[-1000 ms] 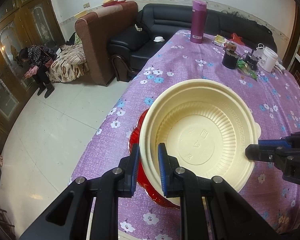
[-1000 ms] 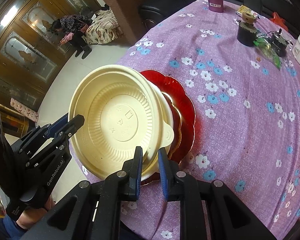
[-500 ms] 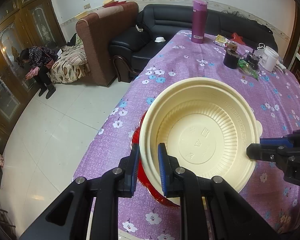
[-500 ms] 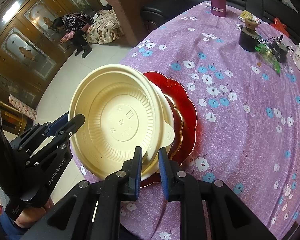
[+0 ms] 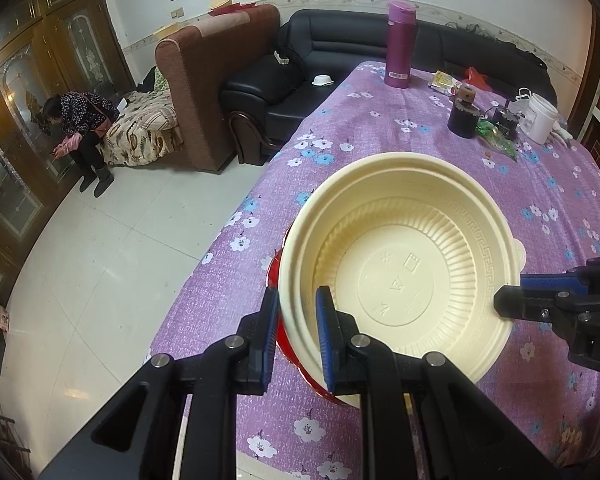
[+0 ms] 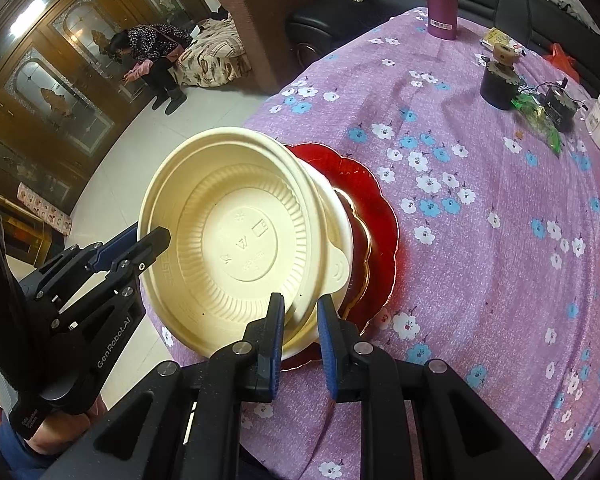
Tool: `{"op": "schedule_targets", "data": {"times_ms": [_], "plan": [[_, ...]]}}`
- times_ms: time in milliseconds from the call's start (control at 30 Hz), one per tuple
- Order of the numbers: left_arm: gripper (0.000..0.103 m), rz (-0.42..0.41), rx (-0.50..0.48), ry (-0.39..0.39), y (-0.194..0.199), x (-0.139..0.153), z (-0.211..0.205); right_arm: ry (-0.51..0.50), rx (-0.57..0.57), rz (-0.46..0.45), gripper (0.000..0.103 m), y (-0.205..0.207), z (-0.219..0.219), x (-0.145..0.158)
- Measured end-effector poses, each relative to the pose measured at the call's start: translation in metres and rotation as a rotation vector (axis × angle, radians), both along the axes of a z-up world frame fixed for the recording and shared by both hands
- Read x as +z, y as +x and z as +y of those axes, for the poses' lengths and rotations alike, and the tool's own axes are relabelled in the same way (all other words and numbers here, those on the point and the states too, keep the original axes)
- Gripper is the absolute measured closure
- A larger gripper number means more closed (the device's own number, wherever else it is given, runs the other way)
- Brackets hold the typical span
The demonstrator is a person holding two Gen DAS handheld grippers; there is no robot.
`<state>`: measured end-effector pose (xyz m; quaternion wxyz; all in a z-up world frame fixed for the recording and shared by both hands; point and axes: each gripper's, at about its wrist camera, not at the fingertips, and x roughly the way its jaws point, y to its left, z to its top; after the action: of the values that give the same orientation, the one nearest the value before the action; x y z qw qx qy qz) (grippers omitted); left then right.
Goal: Organize plates and bowls
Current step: 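Lower the beige bowl onto the white bowl and open both tools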
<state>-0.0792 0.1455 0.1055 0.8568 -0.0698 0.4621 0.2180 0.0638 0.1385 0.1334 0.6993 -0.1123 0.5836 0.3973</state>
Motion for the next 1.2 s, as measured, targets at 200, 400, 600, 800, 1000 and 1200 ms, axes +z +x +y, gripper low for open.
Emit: {"op": "schedule_targets", "data": {"times_ms": [200,400,600,800,1000,1200], "plan": [[0.086,0.0,0.0,0.0,-0.0003,0.0,-0.0003,0.003,-0.002,-0.001,0.083,-0.0017,-0.0014,0.0005],[0.084,0.002,0.001,0.0,-0.0008,0.0001,-0.0015,0.002,-0.002,0.0,0.083,-0.0024,-0.0024,0.0],[0.084,-0.004,0.0,0.004,-0.0043,0.0033,-0.0042,0.007,0.0,-0.004,0.082,-0.0038,-0.0034,-0.0001],[0.084,-0.004,0.0,0.006,-0.006,0.0043,-0.0062,0.008,0.003,-0.007,0.08,-0.0056,-0.0037,0.0007],[0.083,-0.003,-0.001,0.007,-0.0062,0.0045,-0.0071,0.006,0.006,-0.012,0.08,-0.007,-0.0038,0.0023],[0.083,-0.003,-0.001,0.009,-0.0064,0.0049,-0.0081,0.005,0.012,-0.016,0.079,-0.0087,-0.0038,0.0045]]}}
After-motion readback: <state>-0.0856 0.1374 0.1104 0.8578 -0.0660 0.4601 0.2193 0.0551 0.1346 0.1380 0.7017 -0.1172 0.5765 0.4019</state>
